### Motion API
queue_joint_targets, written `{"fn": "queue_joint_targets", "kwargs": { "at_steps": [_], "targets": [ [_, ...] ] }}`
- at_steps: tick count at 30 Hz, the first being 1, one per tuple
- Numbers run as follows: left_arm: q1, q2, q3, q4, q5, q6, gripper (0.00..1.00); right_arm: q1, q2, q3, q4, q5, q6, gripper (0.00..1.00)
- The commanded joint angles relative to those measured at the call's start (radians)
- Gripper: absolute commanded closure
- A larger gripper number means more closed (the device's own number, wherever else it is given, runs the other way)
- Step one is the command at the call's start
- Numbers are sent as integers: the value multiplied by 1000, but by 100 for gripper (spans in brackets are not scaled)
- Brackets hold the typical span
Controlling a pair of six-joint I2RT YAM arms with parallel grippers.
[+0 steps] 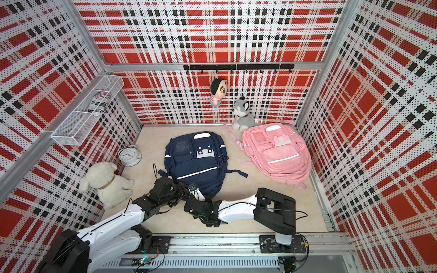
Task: Zip up the backpack
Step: Zip the zipper on the backpack.
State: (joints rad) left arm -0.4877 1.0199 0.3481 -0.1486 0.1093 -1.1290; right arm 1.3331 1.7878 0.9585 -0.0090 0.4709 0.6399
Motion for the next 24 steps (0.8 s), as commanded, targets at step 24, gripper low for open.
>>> {"fn": "queue_joint_targets", "kwargs": {
  "at_steps": [24],
  "targets": [
    [-34, 527, 294, -367, 150, 155, 62, 21, 18, -8, 98, 7, -149, 100]
  ]
}}
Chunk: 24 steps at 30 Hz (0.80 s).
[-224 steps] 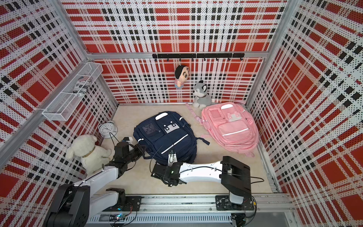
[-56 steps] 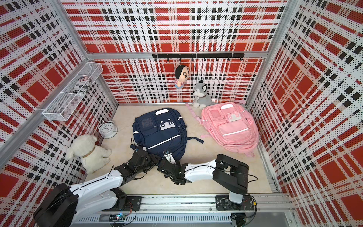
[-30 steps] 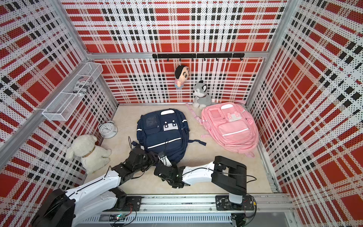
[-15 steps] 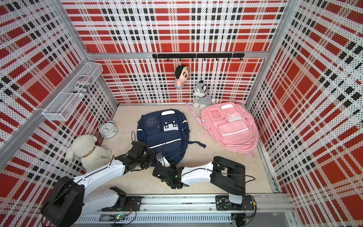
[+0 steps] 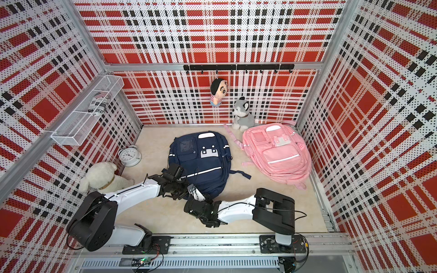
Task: Zip up the backpack
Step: Zip the zipper on the backpack.
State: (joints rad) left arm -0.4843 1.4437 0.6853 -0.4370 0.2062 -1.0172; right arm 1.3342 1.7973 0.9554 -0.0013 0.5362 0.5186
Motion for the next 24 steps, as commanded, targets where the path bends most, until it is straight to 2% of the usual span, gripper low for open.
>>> {"fn": "queue_joint_targets", "kwargs": {
  "at_steps": [1, 3, 5, 6, 15, 24],
  "targets": [
    [-36, 113, -35, -88, 43, 52, 65, 20, 7, -7, 94, -58, -27, 100],
    [-28, 127, -27, -95, 31, 73, 78, 18, 5, -13, 100, -58, -25, 100],
    [0, 130, -26, -97, 13, 96, 98, 14, 6, -14, 100, -64, -25, 100],
    [17, 127, -26, -99, 2, 108, 100, 13, 8, -11, 99, -68, -27, 100],
    [215, 64, 2, -99, -111, 252, 100, 1, -1, -14, 60, -113, -57, 100],
    [326, 18, -12, -71, -160, 344, 100, -43, -93, -110, -37, -170, -60, 100]
  ]
}}
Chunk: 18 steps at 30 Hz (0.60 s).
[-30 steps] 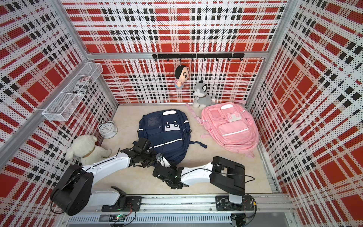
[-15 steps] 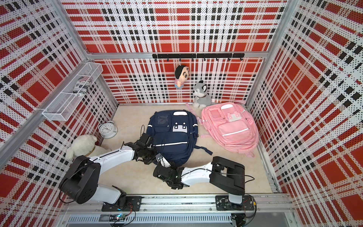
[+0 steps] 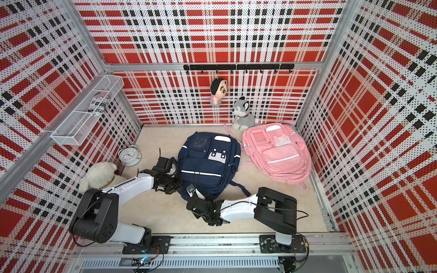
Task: Zip up the backpack
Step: Zip the zipper on the backpack.
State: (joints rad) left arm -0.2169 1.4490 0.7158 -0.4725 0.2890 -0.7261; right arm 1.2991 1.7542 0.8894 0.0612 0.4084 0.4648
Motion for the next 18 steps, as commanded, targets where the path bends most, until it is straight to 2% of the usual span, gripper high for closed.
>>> {"fn": "queue_joint_targets", "kwargs": {
  "at_steps": [1, 6, 13, 18],
  "targets": [
    [76, 4, -44, -35, -243, 64, 100, -12, -65, -56, -112, -43, -3, 100],
    [128, -38, -55, -25, -245, 98, 100, -40, -132, -112, -156, -45, 2, 100],
    [139, -79, -32, -24, -277, 123, 100, -142, -215, -206, -136, -74, -35, 100],
    [141, -112, 18, -50, -340, 152, 100, -210, -231, -205, -114, -115, -89, 100]
  ]
}}
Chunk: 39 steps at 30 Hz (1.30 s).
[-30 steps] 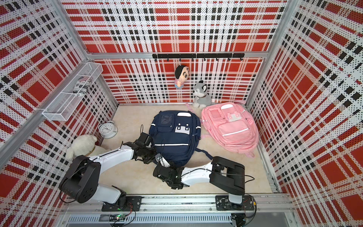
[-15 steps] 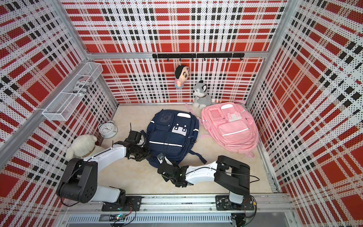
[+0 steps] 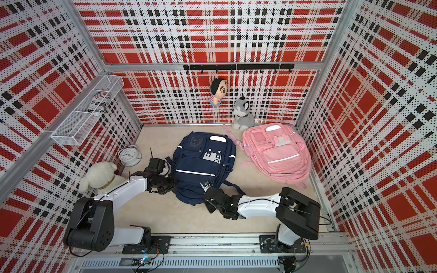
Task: Zip up the backpack
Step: Zip the zipper on the backpack.
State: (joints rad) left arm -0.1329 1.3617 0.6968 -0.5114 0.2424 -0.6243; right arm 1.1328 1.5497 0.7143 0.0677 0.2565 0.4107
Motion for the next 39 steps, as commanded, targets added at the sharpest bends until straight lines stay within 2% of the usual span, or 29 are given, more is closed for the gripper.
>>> {"fn": "queue_joint_targets", "kwargs": {
  "at_steps": [1, 5, 6, 9, 11, 19, 21, 26, 30, 39],
  "targets": [
    [57, -28, 43, -14, -295, 53, 100, -48, -26, -21, -119, 24, -43, 100],
    [48, -51, 42, -11, -264, 38, 100, -49, -11, 10, -101, -42, -43, 100],
    [40, -61, 43, -12, -256, 31, 96, -49, -7, 13, -90, -43, -37, 100],
    [2, -108, 51, -20, -238, 0, 74, -48, -5, 11, -61, -79, -23, 100],
    [-28, -136, 63, -32, -232, -20, 65, -48, -7, 13, -48, -78, -16, 100],
    [-106, -178, 151, -161, -240, -54, 52, -44, -1, 37, -18, -83, -27, 100],
    [-177, -196, 142, -182, -225, -100, 47, -43, 9, 39, -14, -77, -27, 100],
    [-269, -249, 55, -141, -143, -262, 42, -43, 24, 34, -1, -61, -18, 100],
    [-341, -272, 30, -135, -125, -351, 38, -42, 34, 36, 4, -45, -18, 100],
    [-424, -210, 1, -51, -33, -463, 31, -33, 62, 62, 22, 7, -29, 100]
  ]
}}
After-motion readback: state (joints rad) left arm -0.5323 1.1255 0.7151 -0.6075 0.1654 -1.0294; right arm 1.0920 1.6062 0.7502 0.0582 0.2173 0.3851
